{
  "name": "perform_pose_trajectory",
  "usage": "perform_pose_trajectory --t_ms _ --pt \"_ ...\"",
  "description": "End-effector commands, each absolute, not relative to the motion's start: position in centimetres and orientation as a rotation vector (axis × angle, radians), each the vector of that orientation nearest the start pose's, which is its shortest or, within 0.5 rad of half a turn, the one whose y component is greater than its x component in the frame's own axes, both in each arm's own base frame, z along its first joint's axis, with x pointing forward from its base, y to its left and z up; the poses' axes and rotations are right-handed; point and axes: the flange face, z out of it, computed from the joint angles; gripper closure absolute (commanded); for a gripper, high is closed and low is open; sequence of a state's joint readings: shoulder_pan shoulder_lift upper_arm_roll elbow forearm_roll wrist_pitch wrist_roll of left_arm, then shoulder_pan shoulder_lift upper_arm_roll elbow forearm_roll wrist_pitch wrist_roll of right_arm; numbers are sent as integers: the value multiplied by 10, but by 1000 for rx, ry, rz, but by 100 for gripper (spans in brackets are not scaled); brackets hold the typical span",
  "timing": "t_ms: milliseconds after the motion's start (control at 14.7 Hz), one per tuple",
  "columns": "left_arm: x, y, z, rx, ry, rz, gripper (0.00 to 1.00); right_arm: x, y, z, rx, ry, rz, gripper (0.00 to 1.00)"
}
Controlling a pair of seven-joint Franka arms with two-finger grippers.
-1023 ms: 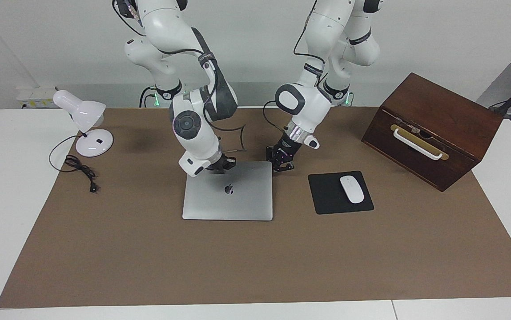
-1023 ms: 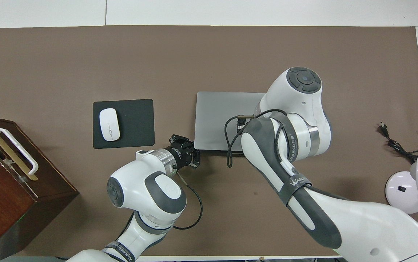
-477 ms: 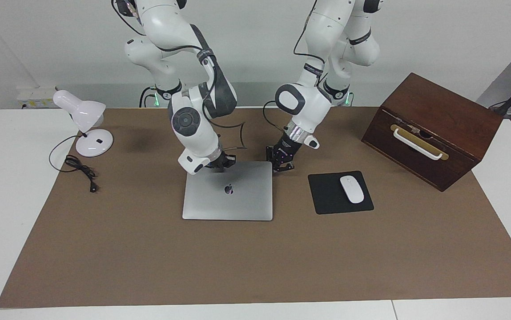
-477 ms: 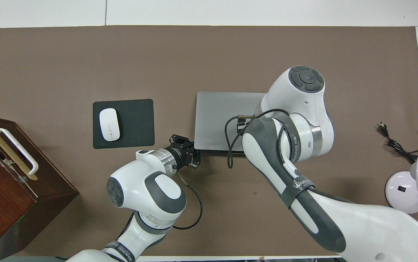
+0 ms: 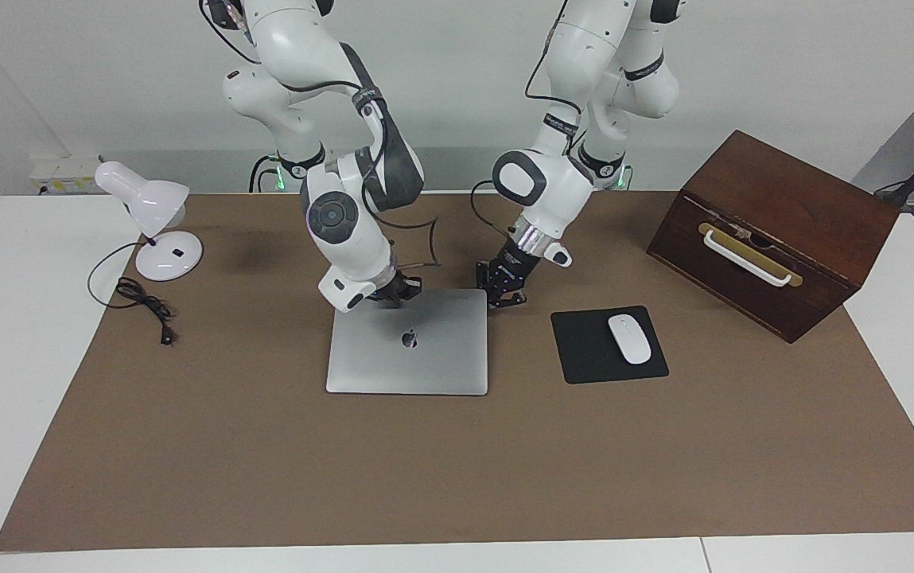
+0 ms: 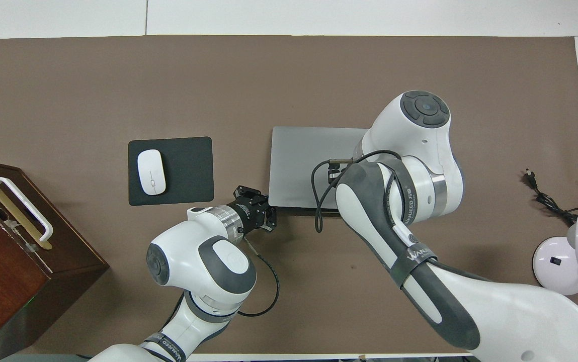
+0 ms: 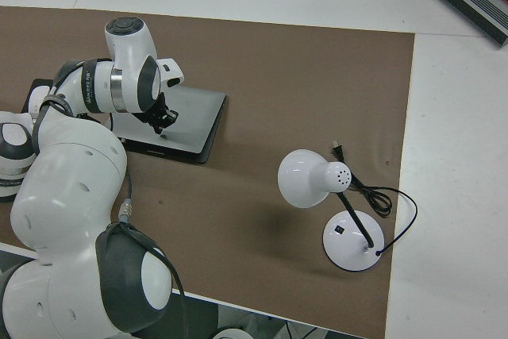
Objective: Close laptop with both arms
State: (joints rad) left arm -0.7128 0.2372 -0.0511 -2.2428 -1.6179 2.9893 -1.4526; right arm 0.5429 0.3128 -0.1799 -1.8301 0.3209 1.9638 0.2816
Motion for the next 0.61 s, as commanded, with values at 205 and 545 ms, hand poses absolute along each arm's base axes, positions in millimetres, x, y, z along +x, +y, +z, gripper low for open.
perform_pose_trajectory --t_ms 205,545 --pt "432 -286 266 1042 2308 -518 100 565 233 371 -2941 119 345 100" --pt "437 -281 275 1027 2292 -536 100 565 230 381 -2939 117 322 100"
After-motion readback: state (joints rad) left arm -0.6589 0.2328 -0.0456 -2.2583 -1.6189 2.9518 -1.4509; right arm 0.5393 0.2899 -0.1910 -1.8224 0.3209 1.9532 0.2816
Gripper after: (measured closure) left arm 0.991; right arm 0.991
